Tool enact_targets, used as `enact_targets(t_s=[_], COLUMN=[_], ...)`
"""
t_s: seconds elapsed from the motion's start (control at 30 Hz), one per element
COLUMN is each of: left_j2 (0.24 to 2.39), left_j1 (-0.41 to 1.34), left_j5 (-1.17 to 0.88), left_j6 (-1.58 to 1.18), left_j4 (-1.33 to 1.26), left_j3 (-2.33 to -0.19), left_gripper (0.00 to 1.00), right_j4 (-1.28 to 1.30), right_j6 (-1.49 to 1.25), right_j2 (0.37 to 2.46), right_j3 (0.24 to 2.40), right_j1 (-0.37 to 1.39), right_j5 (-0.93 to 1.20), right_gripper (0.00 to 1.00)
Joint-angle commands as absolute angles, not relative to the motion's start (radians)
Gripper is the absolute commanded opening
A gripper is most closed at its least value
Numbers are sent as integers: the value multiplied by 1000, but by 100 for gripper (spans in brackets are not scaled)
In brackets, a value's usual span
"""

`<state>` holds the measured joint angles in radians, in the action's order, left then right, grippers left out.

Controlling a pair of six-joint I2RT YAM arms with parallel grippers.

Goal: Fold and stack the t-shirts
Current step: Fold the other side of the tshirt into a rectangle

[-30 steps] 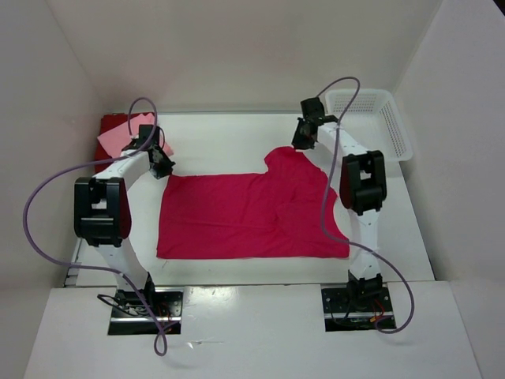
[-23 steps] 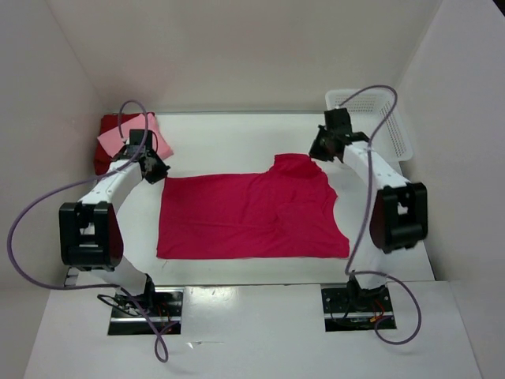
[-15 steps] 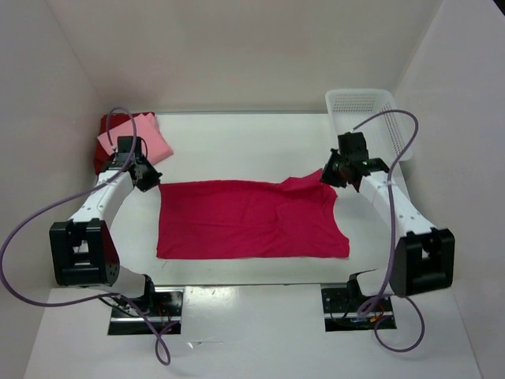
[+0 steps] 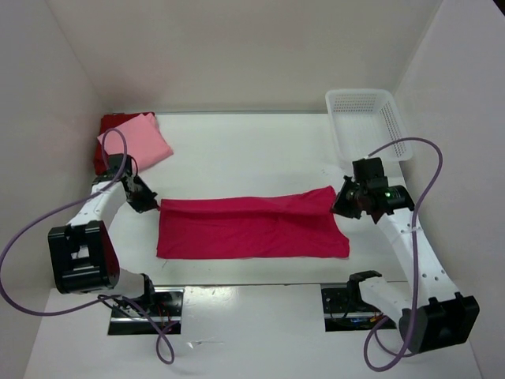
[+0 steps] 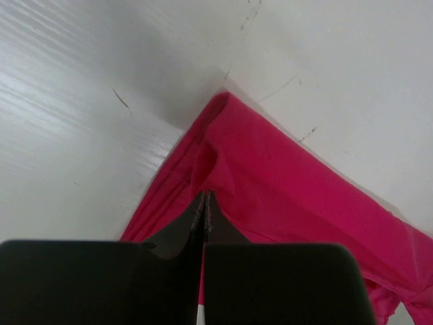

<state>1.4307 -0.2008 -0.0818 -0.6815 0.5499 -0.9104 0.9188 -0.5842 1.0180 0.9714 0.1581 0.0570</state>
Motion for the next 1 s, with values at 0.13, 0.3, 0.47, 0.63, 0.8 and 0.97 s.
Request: enact_targets(t_s=[0.13,0.3,0.47,0.63,0.8,0.97], left_j2=[1358,1199,1224,1281,1454,1522], left_j1=[-204,-241,-138,4,54,54], left_j5=[-156,-140,-184,-184,-215,-215], left_j6=[-667,-690,-692,-747,-747,-747], left_j4=[613,646,554,462,414,393], left_j3=[-887,-928,-930,-891,-881,-835], left_gripper=[21,31,35,36,36,36], right_j4=[1094,1086,866,596,477,462], right_j6=[-609,-589,-617,-678,-678,-655], right_j2=[942,942,1077,1261,1483,1563], right_j3=[980,1015,959,959,979,989], right_j1=[170,170,222,362,413,432], right_j5=[14,3,98,3,-52,-97], right_gripper=[20,30,0,11,32,40])
